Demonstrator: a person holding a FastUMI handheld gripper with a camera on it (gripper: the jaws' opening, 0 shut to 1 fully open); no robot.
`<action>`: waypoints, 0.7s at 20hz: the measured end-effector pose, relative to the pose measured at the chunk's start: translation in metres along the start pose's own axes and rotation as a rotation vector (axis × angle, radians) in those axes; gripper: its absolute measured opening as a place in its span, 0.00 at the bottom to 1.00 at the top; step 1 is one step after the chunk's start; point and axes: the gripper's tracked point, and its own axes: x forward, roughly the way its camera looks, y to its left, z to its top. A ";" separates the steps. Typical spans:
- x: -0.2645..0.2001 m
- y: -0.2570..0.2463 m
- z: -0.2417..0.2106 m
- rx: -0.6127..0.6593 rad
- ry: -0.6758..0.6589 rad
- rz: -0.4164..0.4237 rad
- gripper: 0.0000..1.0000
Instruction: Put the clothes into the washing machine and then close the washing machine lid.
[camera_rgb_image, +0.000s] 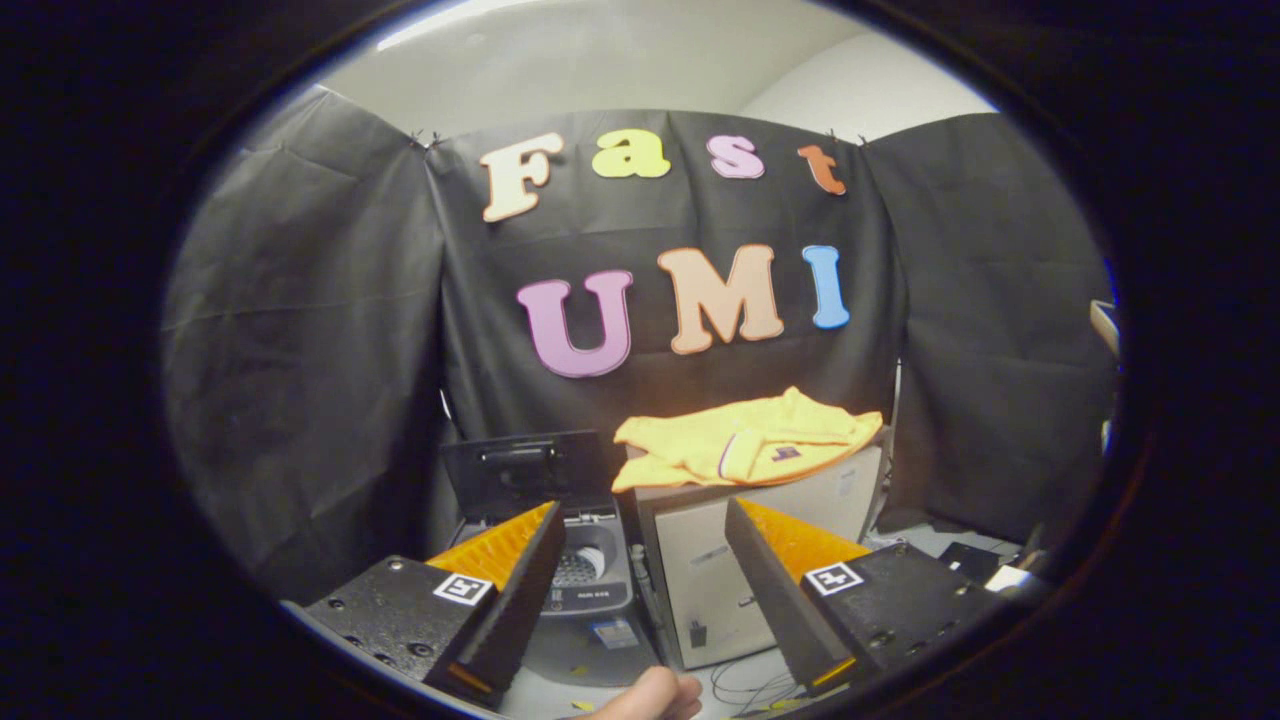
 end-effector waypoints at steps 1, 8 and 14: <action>-0.003 -0.001 -0.003 -0.005 -0.002 0.001 0.98; -0.017 -0.008 -0.014 -0.003 0.013 0.010 0.98; -0.020 -0.018 0.000 0.001 -0.020 0.004 0.98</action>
